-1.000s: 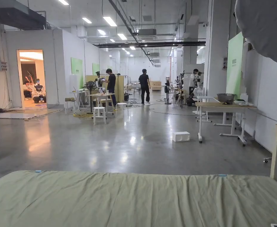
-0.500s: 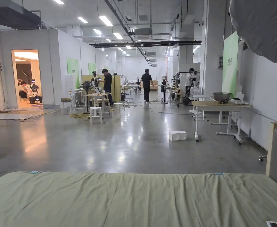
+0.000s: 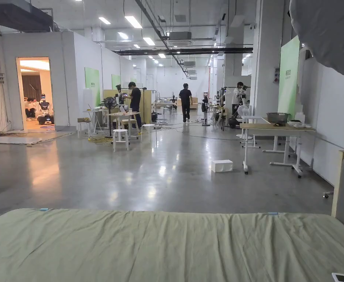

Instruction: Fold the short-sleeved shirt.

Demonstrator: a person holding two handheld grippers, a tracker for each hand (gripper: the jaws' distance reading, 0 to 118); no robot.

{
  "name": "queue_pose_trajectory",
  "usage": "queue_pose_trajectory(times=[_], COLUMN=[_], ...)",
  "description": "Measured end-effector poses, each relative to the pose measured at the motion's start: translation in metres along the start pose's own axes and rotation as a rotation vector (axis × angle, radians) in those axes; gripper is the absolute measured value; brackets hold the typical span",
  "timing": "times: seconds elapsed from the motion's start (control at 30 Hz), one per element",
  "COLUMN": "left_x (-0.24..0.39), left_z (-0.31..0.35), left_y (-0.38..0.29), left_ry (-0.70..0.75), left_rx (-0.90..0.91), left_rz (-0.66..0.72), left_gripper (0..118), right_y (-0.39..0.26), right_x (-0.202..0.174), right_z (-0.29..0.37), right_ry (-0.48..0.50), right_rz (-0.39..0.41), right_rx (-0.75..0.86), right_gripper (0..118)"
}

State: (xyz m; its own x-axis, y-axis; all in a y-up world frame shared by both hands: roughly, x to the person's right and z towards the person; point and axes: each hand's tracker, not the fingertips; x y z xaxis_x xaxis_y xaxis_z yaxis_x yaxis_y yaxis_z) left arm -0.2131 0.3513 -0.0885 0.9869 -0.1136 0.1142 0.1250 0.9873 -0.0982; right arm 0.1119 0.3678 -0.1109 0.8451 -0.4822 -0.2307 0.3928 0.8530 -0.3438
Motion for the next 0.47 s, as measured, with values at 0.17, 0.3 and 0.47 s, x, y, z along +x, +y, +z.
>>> queue_pose_trajectory(times=[0.17,0.3,0.47], left_x=[-0.002,-0.004,-0.009], left_z=[0.000,0.001,0.000], left_y=[-0.001,-0.002,-0.005], left_ry=[0.001,0.006,0.003], left_rx=[-0.006,-0.007,-0.016], left_rz=[0.016,0.014,0.038], left_gripper=[118,118,118], right_y=[-0.006,-0.009,-0.014], right_x=[-0.007,-0.022,0.002], right_z=[0.003,-0.001,-0.011], right_ry=[0.162,-0.025,0.029], right_rz=[0.237,0.427,0.201], right_rx=[0.082,0.111,0.027], right_gripper=[118,118,118])
